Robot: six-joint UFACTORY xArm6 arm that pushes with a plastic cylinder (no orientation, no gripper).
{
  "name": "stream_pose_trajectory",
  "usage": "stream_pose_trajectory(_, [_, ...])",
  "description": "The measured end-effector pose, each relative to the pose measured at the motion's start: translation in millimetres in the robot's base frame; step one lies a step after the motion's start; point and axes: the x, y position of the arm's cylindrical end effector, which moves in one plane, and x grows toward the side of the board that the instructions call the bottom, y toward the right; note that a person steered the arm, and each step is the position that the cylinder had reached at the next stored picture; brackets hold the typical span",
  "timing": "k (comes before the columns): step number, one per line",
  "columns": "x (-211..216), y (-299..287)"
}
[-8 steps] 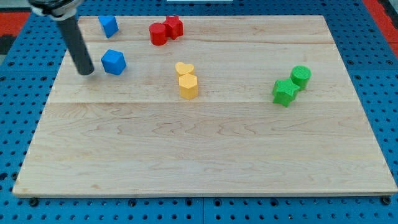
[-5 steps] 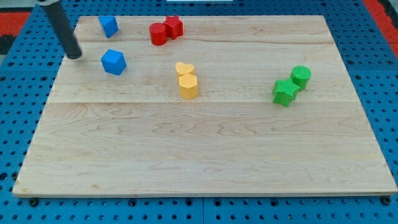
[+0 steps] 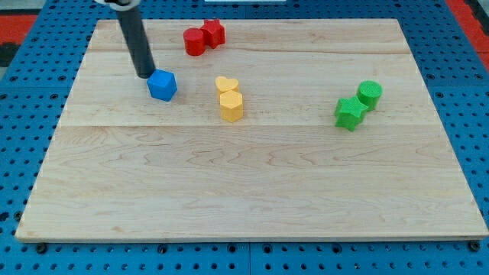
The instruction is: Place the blue cube to the left to the yellow blocks
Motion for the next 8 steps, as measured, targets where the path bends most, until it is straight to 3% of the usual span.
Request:
stream_pose_trajectory(3, [26.6, 48.1])
stream_pose_trajectory(4, [27.5, -9.3])
stream_pose_trajectory(5, [45.7, -20.0])
stream_pose_trajectory(6, [45.5, 25.9])
stream_pose_trajectory(8, [33.2, 46.4])
